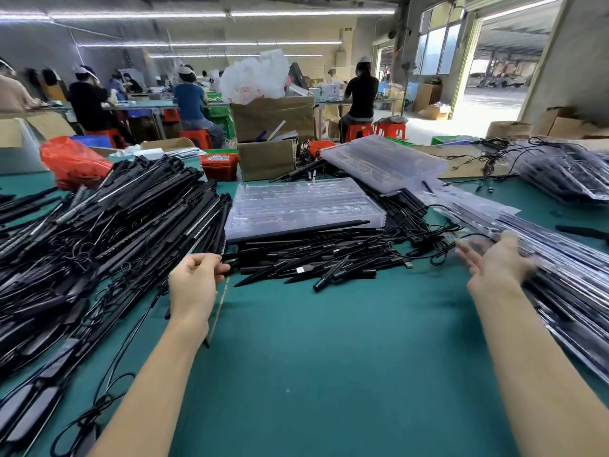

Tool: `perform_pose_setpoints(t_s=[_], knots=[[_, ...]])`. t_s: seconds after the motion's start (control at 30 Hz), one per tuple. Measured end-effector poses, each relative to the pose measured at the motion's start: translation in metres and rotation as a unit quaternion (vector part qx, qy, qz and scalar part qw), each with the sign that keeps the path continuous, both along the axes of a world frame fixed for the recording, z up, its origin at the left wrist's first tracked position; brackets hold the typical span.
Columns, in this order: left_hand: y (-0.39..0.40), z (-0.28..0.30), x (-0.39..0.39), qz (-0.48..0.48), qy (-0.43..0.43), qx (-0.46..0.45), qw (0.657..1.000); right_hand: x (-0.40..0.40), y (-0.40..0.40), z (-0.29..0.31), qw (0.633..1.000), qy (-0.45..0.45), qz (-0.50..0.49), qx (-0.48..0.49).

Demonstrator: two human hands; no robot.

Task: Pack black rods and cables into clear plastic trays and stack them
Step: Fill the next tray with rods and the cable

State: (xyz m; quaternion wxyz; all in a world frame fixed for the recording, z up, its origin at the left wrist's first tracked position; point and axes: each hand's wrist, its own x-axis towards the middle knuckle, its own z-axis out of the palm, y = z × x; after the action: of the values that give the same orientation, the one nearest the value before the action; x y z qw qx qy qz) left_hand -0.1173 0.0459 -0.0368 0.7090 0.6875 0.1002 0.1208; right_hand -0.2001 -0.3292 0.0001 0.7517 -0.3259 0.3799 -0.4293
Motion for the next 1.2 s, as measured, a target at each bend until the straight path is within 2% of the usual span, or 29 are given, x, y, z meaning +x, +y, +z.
perform_pose_setpoints(t_s=[0.07,0.1,0.3,0.5,0.7,0.9,1.03,1.2], knots=[[0.000,-0.002,-0.001,-0.001,-0.007,0.014,1.000,-0.001,-0.004,-0.001,0.998,0.063,0.022,0.001],[0.000,-0.002,-0.001,-0.002,-0.010,0.020,1.000,-0.002,-0.007,-0.003,0.997,0.062,0.033,0.013],[-0.006,-0.008,-0.006,-0.012,-0.016,0.033,0.999,-0.001,-0.021,-0.017,0.990,-0.060,0.085,0.095],[-0.006,-0.011,-0.007,-0.027,-0.027,0.078,0.996,0.000,-0.034,-0.023,0.972,-0.149,0.066,0.171],[-0.005,-0.014,-0.006,-0.037,-0.028,0.086,0.995,0.003,-0.042,-0.020,0.981,-0.135,-0.011,0.141],[-0.005,-0.017,-0.005,-0.043,-0.023,0.092,0.995,0.000,-0.033,-0.019,0.982,-0.121,0.032,0.140],[-0.007,-0.019,-0.006,-0.049,-0.025,0.122,0.991,0.003,-0.009,-0.022,0.979,-0.007,0.192,0.068],[-0.009,-0.022,-0.009,-0.059,-0.046,0.207,0.975,0.027,0.027,-0.021,0.933,0.104,0.322,-0.125]])
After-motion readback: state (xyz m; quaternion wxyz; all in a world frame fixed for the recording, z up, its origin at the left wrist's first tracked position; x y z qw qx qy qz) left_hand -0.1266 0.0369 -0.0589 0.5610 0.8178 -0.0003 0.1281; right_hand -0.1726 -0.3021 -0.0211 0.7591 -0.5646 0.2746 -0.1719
